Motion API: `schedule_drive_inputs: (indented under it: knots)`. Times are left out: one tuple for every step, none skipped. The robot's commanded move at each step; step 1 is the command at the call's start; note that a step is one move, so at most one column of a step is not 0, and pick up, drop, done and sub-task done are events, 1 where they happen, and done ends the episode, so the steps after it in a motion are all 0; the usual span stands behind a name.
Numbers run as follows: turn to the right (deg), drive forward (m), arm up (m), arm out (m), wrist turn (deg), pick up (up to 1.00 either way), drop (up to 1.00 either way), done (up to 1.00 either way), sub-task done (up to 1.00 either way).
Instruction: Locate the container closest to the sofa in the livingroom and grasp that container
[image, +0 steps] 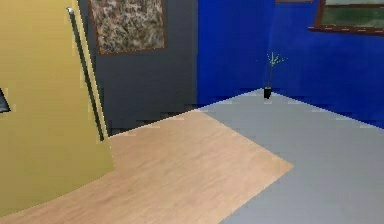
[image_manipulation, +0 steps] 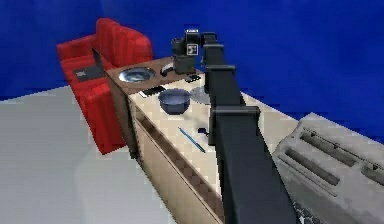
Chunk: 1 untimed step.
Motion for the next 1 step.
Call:
schedule_drive_inputs:
  knots:
    - [0.0, 0.0, -0.16, 0.0, 0.0, 0.0, 0.0, 0.0, 0.0]
